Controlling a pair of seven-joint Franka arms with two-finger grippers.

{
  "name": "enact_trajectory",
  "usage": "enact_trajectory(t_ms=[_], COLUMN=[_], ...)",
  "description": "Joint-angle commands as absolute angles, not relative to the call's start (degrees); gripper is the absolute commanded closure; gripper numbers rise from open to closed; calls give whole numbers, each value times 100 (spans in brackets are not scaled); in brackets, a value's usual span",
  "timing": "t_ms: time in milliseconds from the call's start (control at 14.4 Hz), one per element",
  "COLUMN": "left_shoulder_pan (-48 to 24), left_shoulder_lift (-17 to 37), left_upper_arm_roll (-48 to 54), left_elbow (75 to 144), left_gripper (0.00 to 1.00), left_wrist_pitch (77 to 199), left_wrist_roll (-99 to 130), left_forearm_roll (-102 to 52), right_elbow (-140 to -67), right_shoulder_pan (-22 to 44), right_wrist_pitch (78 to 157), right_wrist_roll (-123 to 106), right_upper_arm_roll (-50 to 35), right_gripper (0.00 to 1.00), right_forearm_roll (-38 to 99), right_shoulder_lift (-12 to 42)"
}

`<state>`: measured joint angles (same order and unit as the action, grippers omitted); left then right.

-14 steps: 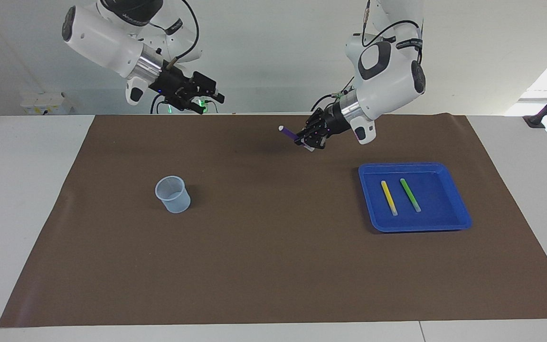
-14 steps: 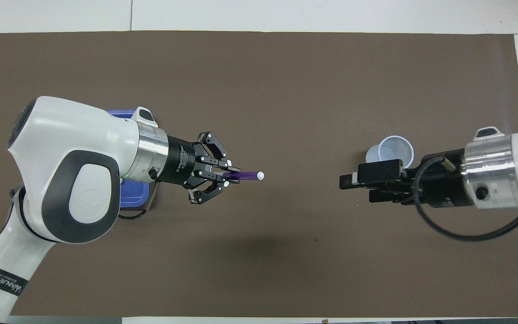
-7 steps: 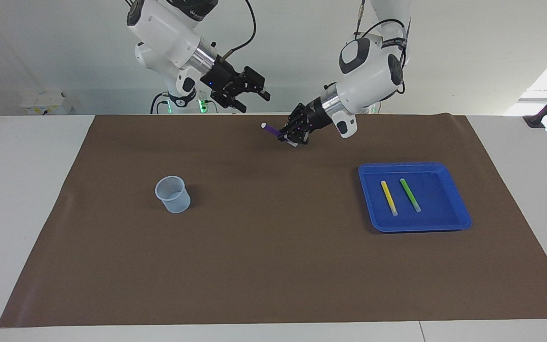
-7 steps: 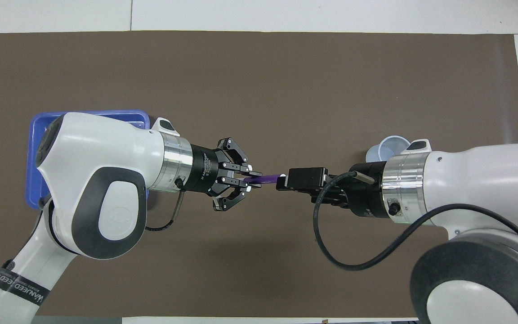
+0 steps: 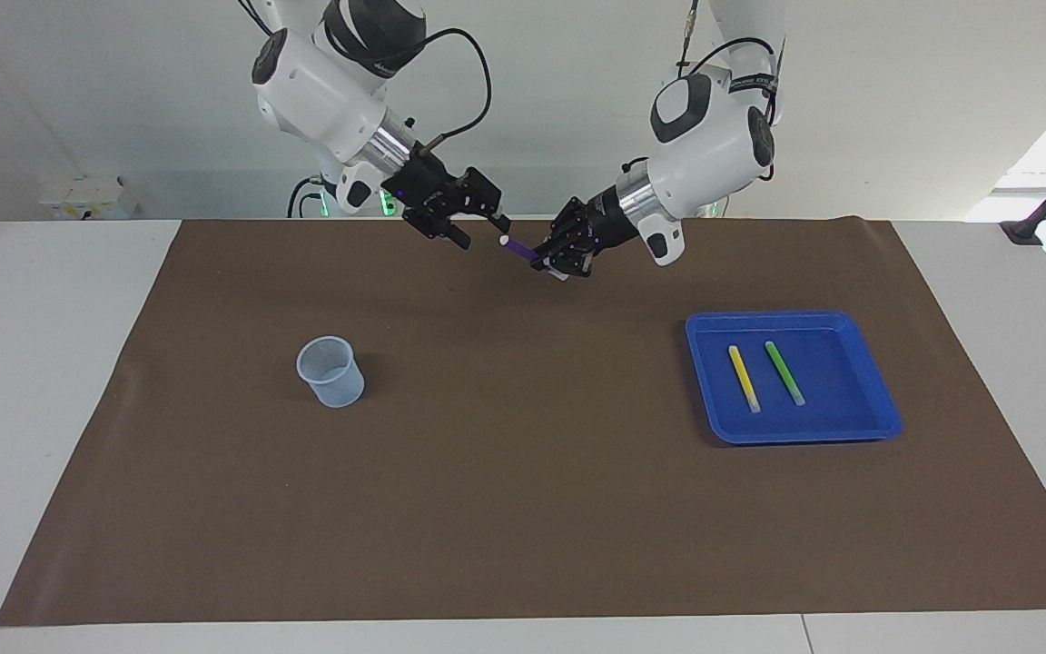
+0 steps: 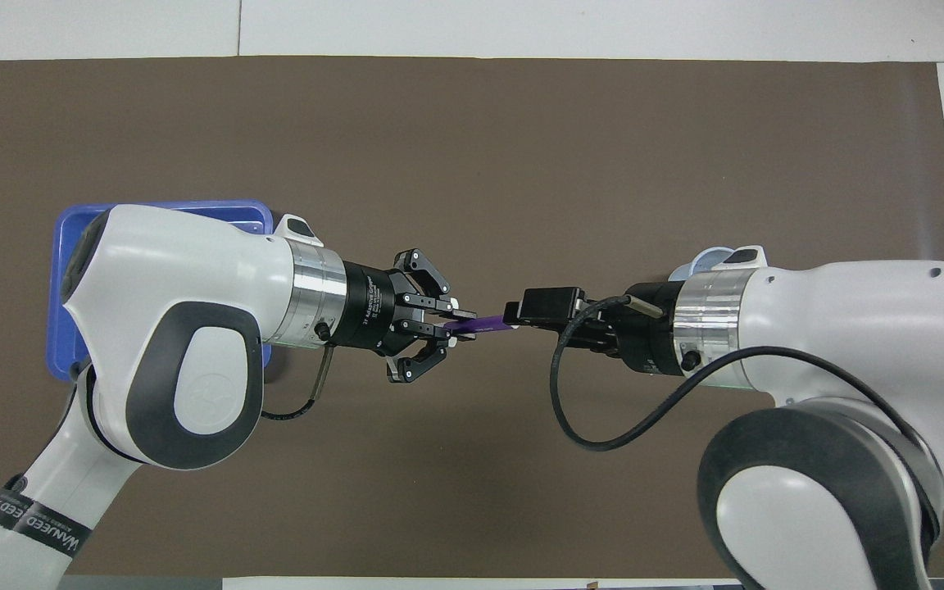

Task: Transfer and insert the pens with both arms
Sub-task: 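Grasp the purple pen's free end with the right gripper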

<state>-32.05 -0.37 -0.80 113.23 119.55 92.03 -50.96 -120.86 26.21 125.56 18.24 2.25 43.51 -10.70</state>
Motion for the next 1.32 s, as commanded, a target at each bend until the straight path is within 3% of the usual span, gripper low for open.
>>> enact_trajectory(t_ms=[0, 139, 346, 831, 1247], left_shoulder_pan=[-3287, -3287, -3296, -3296, -3296], left_shoulder_lift=[-255, -255, -299, -334, -334], left_upper_arm_roll=[-123, -123, -123, -123, -123], left_elbow=[11584, 11593, 11698, 11786, 11786], left_gripper=[100, 100, 100, 100, 100], left_wrist_pitch=[12120, 12138, 12208, 12296, 12331], left_wrist_roll=[9097, 9044, 8912, 8877, 8868], left_forearm_roll=[-5326, -5396, -5510, -5634, -5712], right_elbow=[-12129, -12120, -12094, -12015, -12015], right_shoulder_pan=[2637, 2645, 2646, 2646, 2654], right_wrist_pitch=[12709, 12709, 12700, 12718, 12744], right_wrist_roll=[1784, 1828, 1837, 1837, 1837], right_upper_arm_roll=[176, 176, 167, 158, 132], right_gripper=[23, 23, 31, 61, 61], right_forearm_roll=[4491, 4491, 4500, 4500, 4509], right_shoulder_lift=[-1046, -1037, -1037, -984, -976])
